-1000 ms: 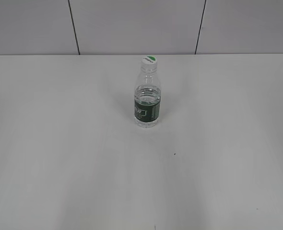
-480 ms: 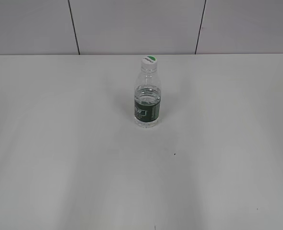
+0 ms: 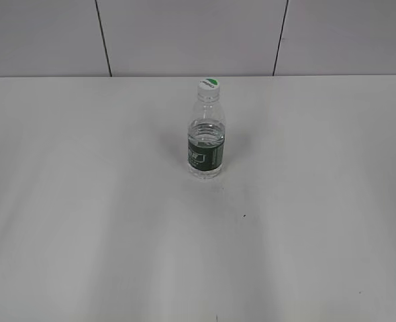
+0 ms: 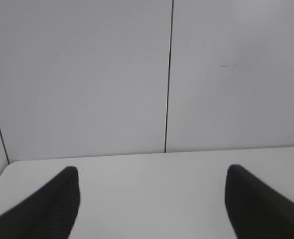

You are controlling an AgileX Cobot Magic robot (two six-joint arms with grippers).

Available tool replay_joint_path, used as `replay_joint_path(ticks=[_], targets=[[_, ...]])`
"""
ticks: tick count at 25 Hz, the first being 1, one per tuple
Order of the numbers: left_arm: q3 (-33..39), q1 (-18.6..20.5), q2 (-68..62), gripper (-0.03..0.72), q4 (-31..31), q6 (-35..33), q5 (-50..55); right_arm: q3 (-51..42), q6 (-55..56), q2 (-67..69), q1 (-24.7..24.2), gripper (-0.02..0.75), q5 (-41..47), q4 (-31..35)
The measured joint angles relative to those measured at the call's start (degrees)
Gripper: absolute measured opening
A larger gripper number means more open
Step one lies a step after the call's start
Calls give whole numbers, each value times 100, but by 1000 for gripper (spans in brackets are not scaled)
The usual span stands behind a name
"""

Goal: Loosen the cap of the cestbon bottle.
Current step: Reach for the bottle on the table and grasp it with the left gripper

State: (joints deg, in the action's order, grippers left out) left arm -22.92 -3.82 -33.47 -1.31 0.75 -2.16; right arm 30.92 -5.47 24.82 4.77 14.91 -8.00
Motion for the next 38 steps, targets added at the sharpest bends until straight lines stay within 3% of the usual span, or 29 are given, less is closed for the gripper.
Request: replay_joint_path(ticks=[8, 20, 28, 38], targets=[[0, -44, -960, 538, 11, 0, -1132, 0, 19, 1301, 0, 582, -1969, 488], [0, -617, -2552, 537, 11, 0, -2428, -5, 255, 2810, 0, 582, -3165, 527], [0, -636, -3883, 537, -53, 0, -3843, -5, 275, 3281, 0, 582, -3321, 527], [0, -636, -5196, 536, -278, 176, -4773, -5, 294, 3309, 0, 582, -3325, 521]])
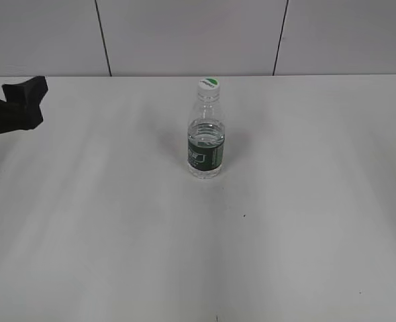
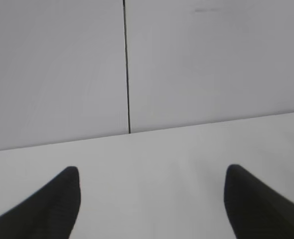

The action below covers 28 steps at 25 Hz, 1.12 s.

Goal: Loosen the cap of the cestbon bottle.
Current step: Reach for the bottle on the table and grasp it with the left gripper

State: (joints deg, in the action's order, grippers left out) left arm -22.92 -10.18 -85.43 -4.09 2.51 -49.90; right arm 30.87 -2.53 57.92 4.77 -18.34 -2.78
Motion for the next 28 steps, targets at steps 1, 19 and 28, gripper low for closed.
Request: replay_joint_path(ticks=[1, 19, 28], targets=[[0, 0, -123, 536, -43, 49, -112, 0, 0, 0, 0, 582, 0, 0], [-1315, 0, -2170, 536, -2985, 1294, -395, 0, 106, 0, 0, 582, -7, 0], [-1661, 0, -3109, 536, -3799, 1318, -1475, 0, 196, 0, 0, 582, -7, 0]])
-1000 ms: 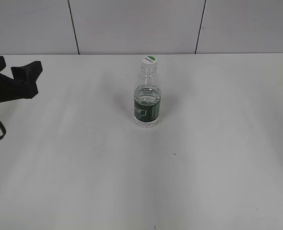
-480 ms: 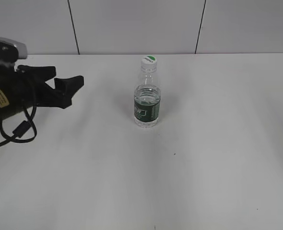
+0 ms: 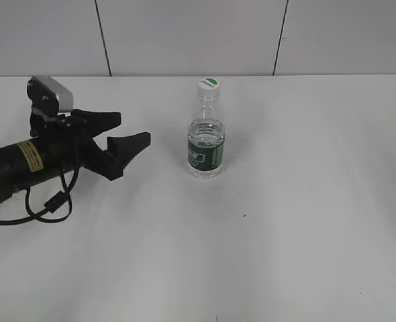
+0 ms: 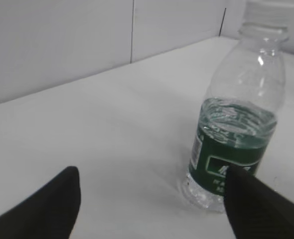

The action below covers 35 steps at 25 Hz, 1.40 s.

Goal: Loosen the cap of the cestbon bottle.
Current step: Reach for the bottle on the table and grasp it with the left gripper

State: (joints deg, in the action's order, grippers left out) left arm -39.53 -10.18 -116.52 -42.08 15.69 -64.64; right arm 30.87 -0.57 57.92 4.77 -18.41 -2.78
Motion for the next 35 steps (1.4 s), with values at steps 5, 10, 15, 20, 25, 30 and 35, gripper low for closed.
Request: replay_joint_path(ticks=[5, 10, 15, 20, 25, 30, 35], targets=[[-216, -11, -533, 536, -396, 5, -378, 0, 6, 0, 0, 582, 0, 0], [-565, -224, -657, 536, -723, 5, -384, 0, 15, 0, 0, 582, 0, 0], [-1045, -543, -668, 537, -795, 5, -111, 0, 15, 0, 0, 582, 0, 0], [-1428, -721, -836, 550, -795, 44, 36, 0, 18, 0, 0, 582, 0, 0], [-1650, -874, -1011, 564, -807, 127, 36, 0, 18, 0, 0, 582, 0, 0], [-1866, -1080, -1101, 566, -815, 143, 210, 0, 22, 0, 0, 582, 0, 0], [-2100, -1190, -1158, 566, -815, 157, 712, 0, 57, 0, 0, 582, 0, 0]])
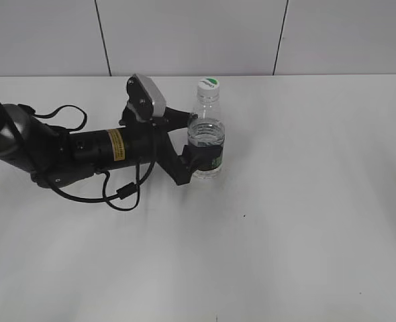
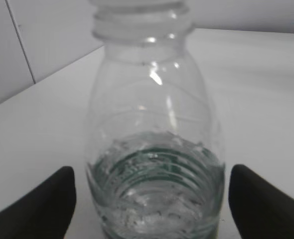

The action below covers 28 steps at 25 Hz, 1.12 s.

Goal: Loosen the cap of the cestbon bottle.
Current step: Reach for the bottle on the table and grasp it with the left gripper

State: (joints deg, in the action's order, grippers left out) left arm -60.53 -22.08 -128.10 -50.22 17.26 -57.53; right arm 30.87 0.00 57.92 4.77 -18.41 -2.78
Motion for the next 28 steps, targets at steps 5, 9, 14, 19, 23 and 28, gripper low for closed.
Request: replay_joint_path(ticks=[5, 9, 14, 19, 23, 28], targets=[[-264, -12, -84, 567, 24, 72, 152, 0, 0, 0, 0, 582, 0, 0], [-297, -12, -181, 569, 24, 138, 173, 0, 0, 0, 0, 582, 0, 0], [-317, -14, -297, 569, 30, 155, 199, 0, 0, 0, 0, 582, 0, 0], [-327, -14, -361, 569, 45, 155, 24, 0, 0, 0, 0, 582, 0, 0], [-347, -14, -371, 529, 46, 155, -107, 0, 0, 0, 0, 582, 0, 0], [-347, -18, -371, 438, -15, 155, -140, 0, 0, 0, 0, 582, -2, 0]])
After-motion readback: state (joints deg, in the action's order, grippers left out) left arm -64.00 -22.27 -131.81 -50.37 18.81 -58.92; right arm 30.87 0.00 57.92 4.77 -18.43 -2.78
